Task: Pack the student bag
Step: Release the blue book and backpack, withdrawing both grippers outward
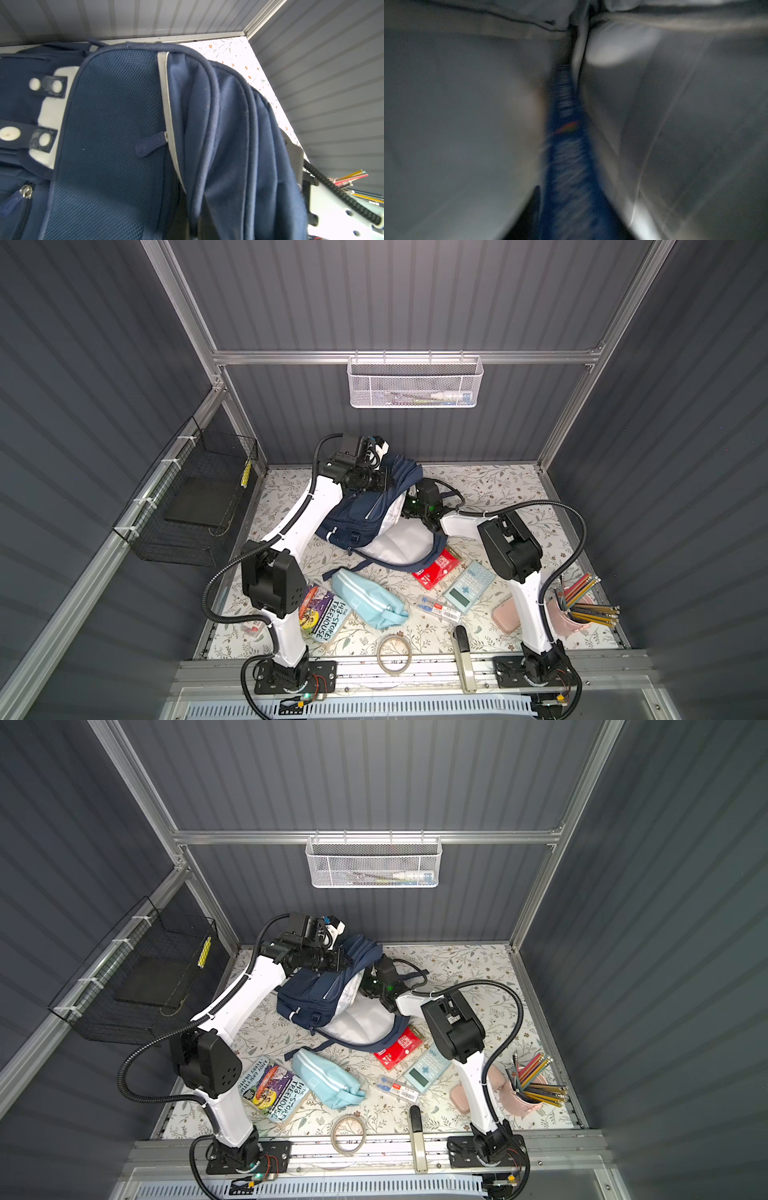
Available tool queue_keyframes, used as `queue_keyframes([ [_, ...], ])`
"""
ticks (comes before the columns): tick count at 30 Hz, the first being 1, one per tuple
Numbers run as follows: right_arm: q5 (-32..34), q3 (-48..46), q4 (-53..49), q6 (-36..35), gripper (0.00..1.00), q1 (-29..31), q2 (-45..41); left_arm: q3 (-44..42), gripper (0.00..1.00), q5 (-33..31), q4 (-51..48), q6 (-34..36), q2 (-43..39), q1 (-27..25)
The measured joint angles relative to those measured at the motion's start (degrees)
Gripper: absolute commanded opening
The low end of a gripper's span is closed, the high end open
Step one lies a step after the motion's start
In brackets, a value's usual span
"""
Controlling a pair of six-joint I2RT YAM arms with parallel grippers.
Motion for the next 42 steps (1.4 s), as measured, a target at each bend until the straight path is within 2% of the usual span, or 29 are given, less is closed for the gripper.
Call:
queue_keyframes([
  [4, -0.5, -15.5, -2.4, -1.6, 0.98, -2.5, -10.6, -1.0, 0.00, -1.9, 0.6, -0.6, 0.0, 0.4],
  [7, -2.2, -24.0, -8.1, -5.3, 0.99, -6.3, -20.7, -1.2, 0.00, -1.6, 1.2, -1.1, 0.7, 0.3],
  [8, -2.8, -26.6, -10.2, -7.0, 0.99, -8.0, -25.2, -1.9, 0.04, -0.9, 2.2, -1.7, 0.8, 0.3],
  [9, -3.3, -28.4, -11.9, -8.4, 0.99, -9.2, -29.0, -3.1, 0.21, 0.4, 3.8, -2.2, 0.8, 0.3],
  [10, -3.7, -30.1, -13.7, -10.0, 0.99, -10.1, -32.9, -4.3, 0.28, 1.4, 5.3, -2.7, 0.8, 0.3],
  [11, -3.7, -31.6, -16.0, -11.8, 0.99, -10.7, -37.0, -5.8, 0.32, 2.4, 7.3, -3.6, 0.6, 0.1],
  [12, -3.5, -33.0, -19.0, -13.9, 0.99, -11.0, -41.5, -7.5, 0.40, 3.2, 8.9, -4.3, 0.4, -0.1],
  [13, -3.1, -33.8, -21.7, -15.8, 0.99, -11.2, -44.9, -8.7, 0.50, 3.4, 9.7, -4.8, 0.1, -0.3],
  [15, -2.0, -34.4, -28.8, -20.4, 0.99, -10.4, -51.3, -9.8, 0.77, 2.9, 9.9, -5.5, -0.5, -0.7],
  [16, -1.3, -34.4, -31.4, -22.2, 0.99, -9.7, -53.4, -9.8, 0.86, 2.3, 9.8, -5.7, -0.8, -0.7],
  [17, -0.1, -34.4, -34.3, -24.2, 0.99, -8.5, -55.8, -9.8, 0.90, 1.2, 9.5, -5.6, -1.7, -0.7],
  [21, 2.7, -34.5, -42.0, -28.9, 0.99, -4.9, -61.8, -9.8, 0.92, -2.5, 7.7, -6.1, -7.5, 0.6],
  [25, 0.8, -38.0, -43.2, -30.1, 0.99, -8.4, -60.5, -12.4, 0.92, -3.4, 8.4, -6.6, -13.6, 3.3],
  [29, -2.0, -39.6, -42.2, -30.1, 0.99, -10.7, -49.4, -19.1, 0.87, -3.2, 11.2, -8.9, -15.0, 4.5],
  [33, -3.2, -31.4, -43.4, -30.1, 0.96, -8.5, -39.7, -23.9, 0.87, -4.1, 10.2, -9.9, -13.9, 4.2],
  [37, -3.0, -19.7, -43.1, -30.4, 0.97, -6.6, -30.0, -29.1, 0.89, -5.9, 8.0, -10.2, -16.3, 4.7],
  [40, -1.1, -15.7, -43.0, -31.2, 0.99, -5.6, -28.6, -33.2, 1.00, -5.1, 5.2, -10.4, -21.3, 7.9],
  [42, 1.3, -16.6, -44.0, -31.7, 0.99, -5.0, -31.5, -35.8, 1.00, -3.1, 3.7, -11.0, -26.1, 12.5],
])
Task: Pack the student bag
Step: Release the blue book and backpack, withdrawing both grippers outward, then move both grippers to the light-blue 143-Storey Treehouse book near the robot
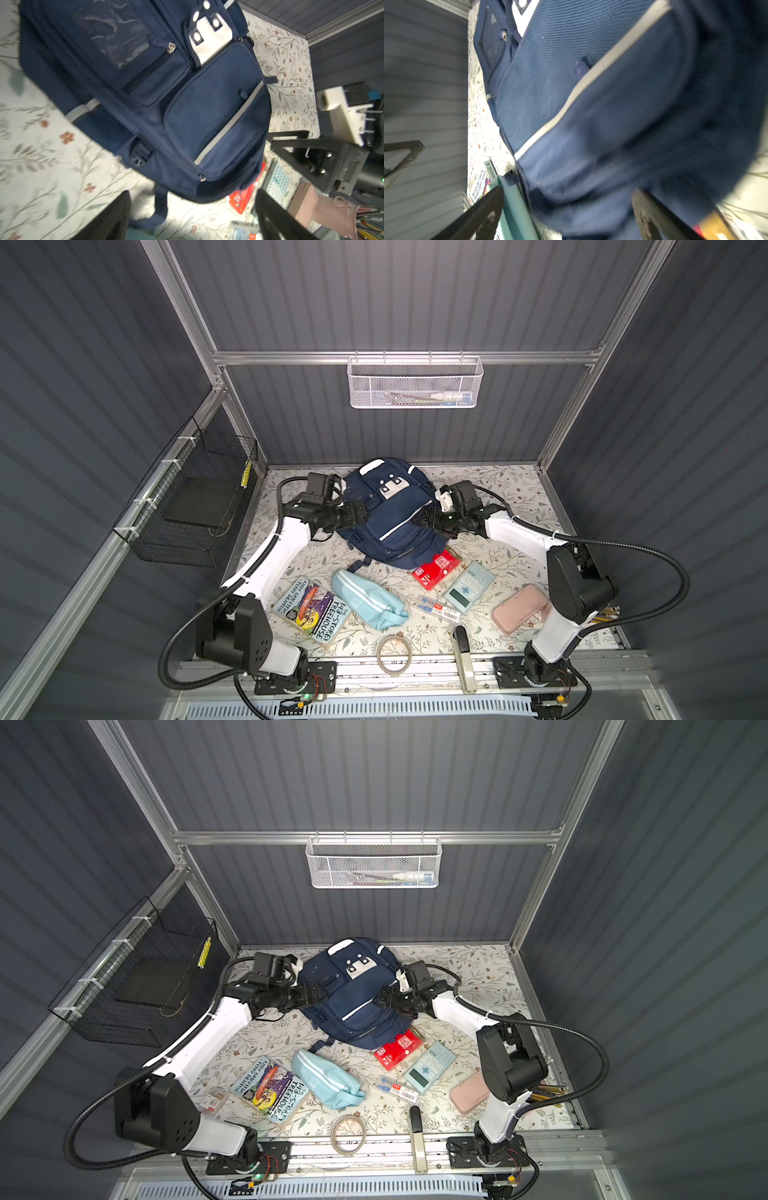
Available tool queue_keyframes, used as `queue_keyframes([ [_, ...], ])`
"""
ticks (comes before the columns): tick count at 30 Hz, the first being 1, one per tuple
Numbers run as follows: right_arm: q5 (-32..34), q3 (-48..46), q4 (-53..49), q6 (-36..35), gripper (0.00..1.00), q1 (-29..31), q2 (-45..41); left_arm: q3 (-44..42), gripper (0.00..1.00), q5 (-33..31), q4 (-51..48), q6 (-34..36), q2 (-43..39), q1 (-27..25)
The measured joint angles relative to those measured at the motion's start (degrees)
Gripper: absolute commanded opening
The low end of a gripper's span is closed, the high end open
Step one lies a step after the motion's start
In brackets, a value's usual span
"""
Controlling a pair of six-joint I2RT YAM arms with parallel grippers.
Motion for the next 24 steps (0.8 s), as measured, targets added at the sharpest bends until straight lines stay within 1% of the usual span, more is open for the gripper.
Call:
queue_keyframes([
  [3, 3.1, -1.3, -4.9, -1.4, 0.99, 0.7, -5.8, -3.7, 1.00, 0.9, -2.2, -1.4, -7.2, 5.2],
  [6, 4.6, -1.6, -9.2, -3.3, 0.99, 3.0, -11.4, -7.7, 1.00, 2.2, -4.3, -3.5, -13.2, 5.3],
  [8, 3.3, -2.5, -10.1, -3.7, 0.96, 6.5, -14.8, -10.2, 0.96, 2.3, -6.7, -5.0, -15.7, 5.0],
  [11, -1.0, -3.8, -9.2, -2.0, 0.92, 15.3, -17.4, -14.7, 0.95, -0.7, -11.0, -8.2, -19.1, 4.8],
  [13, -2.9, -3.7, -7.3, -0.6, 0.91, 22.3, -16.4, -17.7, 0.97, -4.3, -14.6, -11.1, -22.0, 4.8],
  [15, -4.6, -3.1, -5.0, 1.5, 0.87, 29.2, -12.9, -19.9, 1.00, -7.6, -18.2, -13.8, -25.3, 4.8],
  [17, -6.1, -2.2, -2.6, 3.2, 0.82, 33.6, -8.3, -21.2, 1.00, -9.7, -20.0, -15.9, -26.8, 4.8],
  [19, -7.4, -1.0, -0.5, 4.5, 0.74, 36.2, -3.3, -22.6, 1.00, -11.9, -21.3, -17.5, -26.7, 4.8],
  [21, -8.4, 1.0, 0.1, 4.9, 0.64, 38.0, 1.4, -24.8, 1.00, -14.5, -22.0, -19.2, -25.8, 4.8],
  [23, -9.4, 4.2, 0.4, 4.5, 0.58, 39.3, 5.5, -28.0, 0.98, -16.4, -22.0, -21.2, -25.6, 4.8],
  [24, -10.1, 5.7, 0.6, 4.5, 0.57, 39.7, 7.1, -29.4, 0.98, -16.9, -22.1, -22.1, -25.9, 4.8],
])
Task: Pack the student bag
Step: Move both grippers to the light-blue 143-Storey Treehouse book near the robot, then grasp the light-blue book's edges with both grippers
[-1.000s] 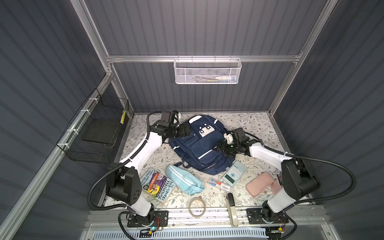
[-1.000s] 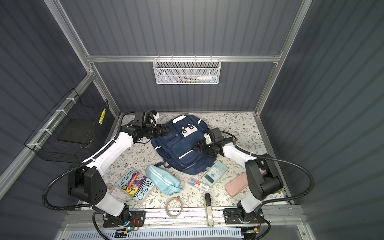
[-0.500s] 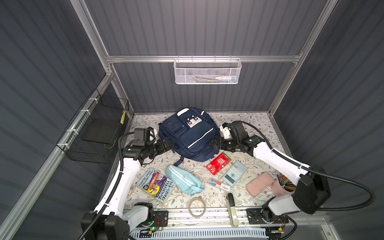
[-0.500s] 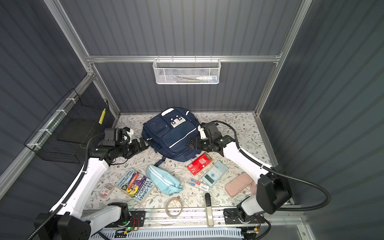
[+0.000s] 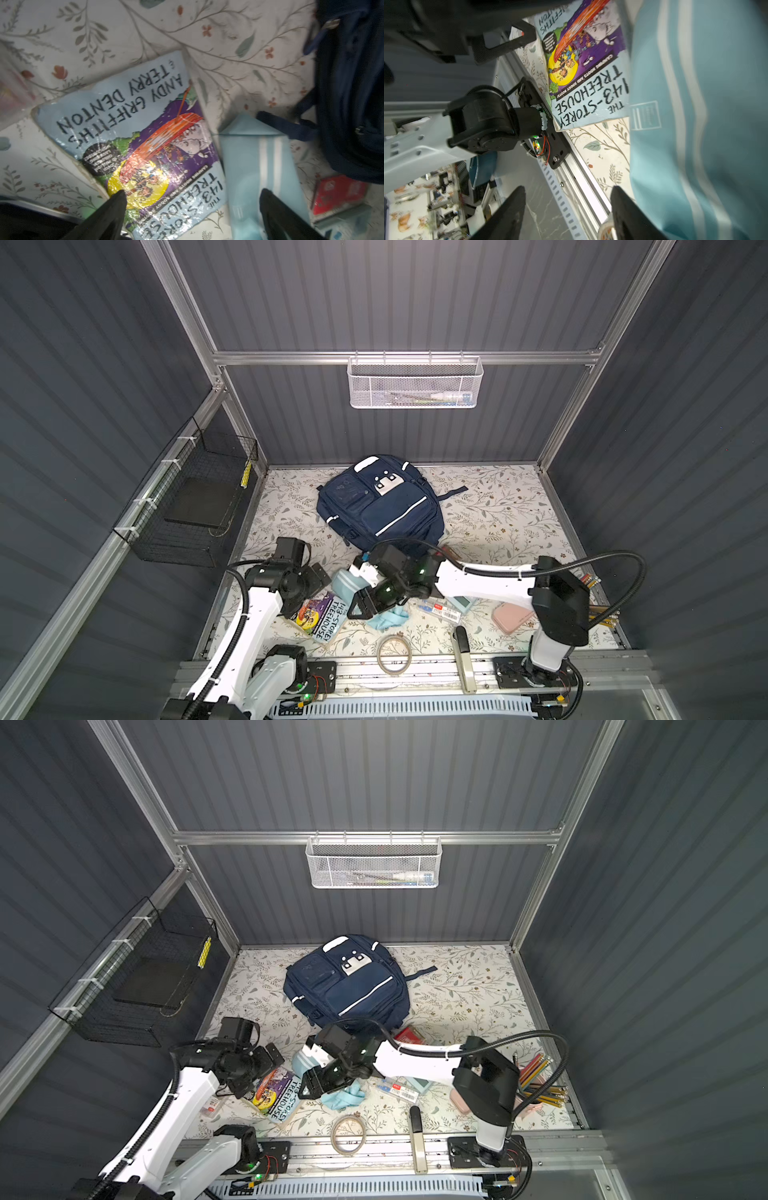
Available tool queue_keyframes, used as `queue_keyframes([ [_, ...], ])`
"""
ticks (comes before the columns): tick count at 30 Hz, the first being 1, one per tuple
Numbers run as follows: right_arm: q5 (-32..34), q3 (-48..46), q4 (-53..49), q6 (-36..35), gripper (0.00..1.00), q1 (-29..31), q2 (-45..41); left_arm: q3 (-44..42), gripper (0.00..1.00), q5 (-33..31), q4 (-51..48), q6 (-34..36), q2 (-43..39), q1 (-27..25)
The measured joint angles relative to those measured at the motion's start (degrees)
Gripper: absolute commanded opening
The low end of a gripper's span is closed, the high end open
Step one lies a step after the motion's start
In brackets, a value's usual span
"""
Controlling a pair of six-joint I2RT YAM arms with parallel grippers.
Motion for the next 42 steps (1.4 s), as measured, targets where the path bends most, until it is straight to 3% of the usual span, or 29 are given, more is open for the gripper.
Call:
queue_keyframes([
  [8, -2.8, 7.1, 1.6, 0.2, 0.58, -0.4, 9.3, -6.7, 0.96, -1.7, 2.6, -5.3, -1.3, 0.0],
  [14, 2.6, 9.5, -2.8, 0.7, 0.60, -4.7, 14.2, -8.2, 0.88, -2.4, 7.9, -5.9, 1.0, 0.0],
  [21, 12.1, 6.5, -5.9, 1.3, 0.62, -9.0, 11.3, -8.9, 0.81, -0.8, 15.3, -4.3, 3.5, 0.0],
  [25, 16.0, 3.9, -7.4, 0.2, 0.72, -9.4, 6.1, -8.9, 0.82, 0.5, 19.0, -2.4, 5.0, 0.0],
  [28, 13.7, 4.8, -4.8, -1.4, 0.74, -8.0, 4.3, -8.7, 0.82, 0.9, 20.2, -1.5, 6.4, 0.0],
  [33, 5.8, 12.2, 0.4, -1.6, 0.74, -6.5, 11.4, -8.9, 0.79, 2.1, 23.3, -0.5, 6.8, 0.0],
  [38, 1.0, 14.2, 0.7, -1.5, 0.75, -6.5, 18.1, -5.7, 0.90, -1.9, 17.7, 1.4, 7.8, 0.0],
  [42, -1.0, 14.3, 0.6, -1.2, 0.76, -6.5, 20.5, -3.8, 0.88, -3.3, 13.0, 1.4, 8.9, 0.0],
])
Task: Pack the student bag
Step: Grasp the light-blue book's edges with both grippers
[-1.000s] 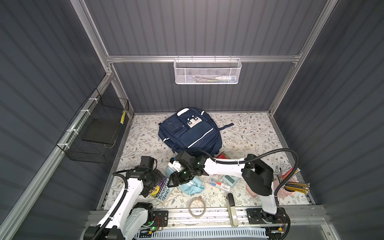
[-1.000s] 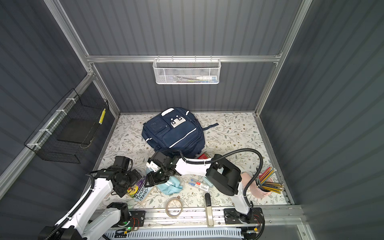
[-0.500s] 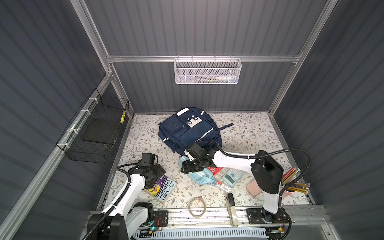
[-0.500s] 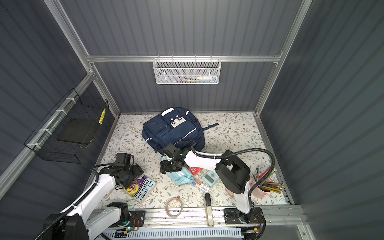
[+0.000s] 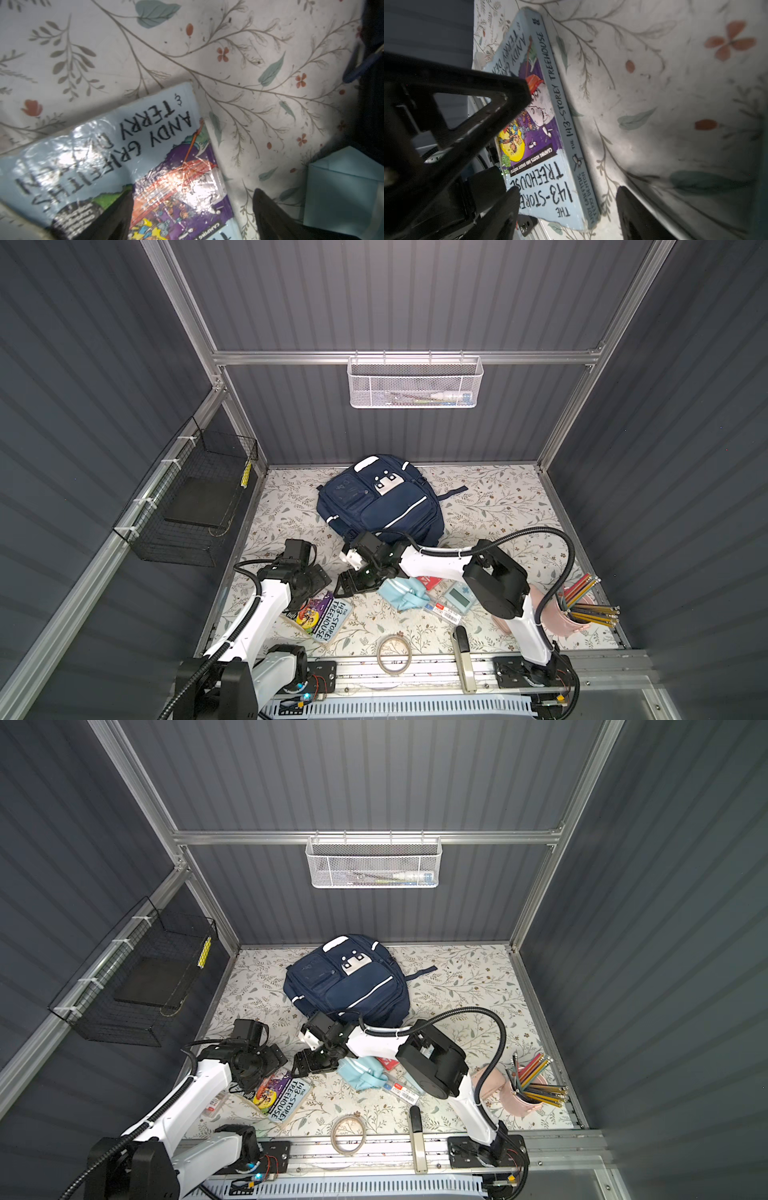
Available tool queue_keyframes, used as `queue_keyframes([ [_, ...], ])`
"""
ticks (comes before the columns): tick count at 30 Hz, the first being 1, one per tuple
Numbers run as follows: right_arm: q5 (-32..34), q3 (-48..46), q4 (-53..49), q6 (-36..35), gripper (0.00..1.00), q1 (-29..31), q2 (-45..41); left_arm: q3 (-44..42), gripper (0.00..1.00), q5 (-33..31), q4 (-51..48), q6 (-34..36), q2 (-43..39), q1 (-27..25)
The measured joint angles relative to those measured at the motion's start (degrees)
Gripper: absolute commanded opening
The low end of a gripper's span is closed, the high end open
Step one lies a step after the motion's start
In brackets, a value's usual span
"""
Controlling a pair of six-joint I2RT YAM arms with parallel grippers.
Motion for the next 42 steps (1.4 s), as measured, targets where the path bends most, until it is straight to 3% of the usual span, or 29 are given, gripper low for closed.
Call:
queue_keyframes([
  [5, -1.2, -0.3, 1.7, 0.8, 0.79, 0.2, 0.2, -0.2, 0.90, -2.4, -5.1, -2.4, 0.9, 0.0],
  [13, -2.3, -1.4, 4.3, 1.4, 0.81, 0.2, 0.2, -1.9, 0.91, -4.1, -3.3, -9.0, 1.4, -0.5],
  [25, -9.6, 0.3, 5.5, 5.8, 0.78, -1.7, 3.5, -5.5, 0.73, -4.9, 2.5, -16.8, -0.3, -0.4],
  [28, -6.9, 6.5, -0.7, 3.9, 0.77, -0.9, 5.7, -5.7, 0.73, -4.4, 9.9, -17.2, 0.7, -0.4],
  [32, -7.0, 7.7, -2.7, 2.8, 0.73, -0.7, 6.2, -6.3, 0.70, -2.7, 23.3, -17.1, 4.6, -0.2],
  [35, -11.0, 5.3, 2.6, 5.8, 0.69, -0.8, 6.6, -7.6, 0.65, -0.9, 32.3, -17.1, 6.6, 0.0],
  [37, -13.7, 3.0, 8.4, 9.0, 0.72, -1.2, 6.9, -8.6, 0.65, 0.6, 36.4, -17.1, 7.3, 0.1],
  [42, -10.4, 1.3, 10.3, 11.8, 0.71, -1.2, 5.7, -8.0, 0.73, 1.2, 36.2, -15.3, 5.6, -0.1],
])
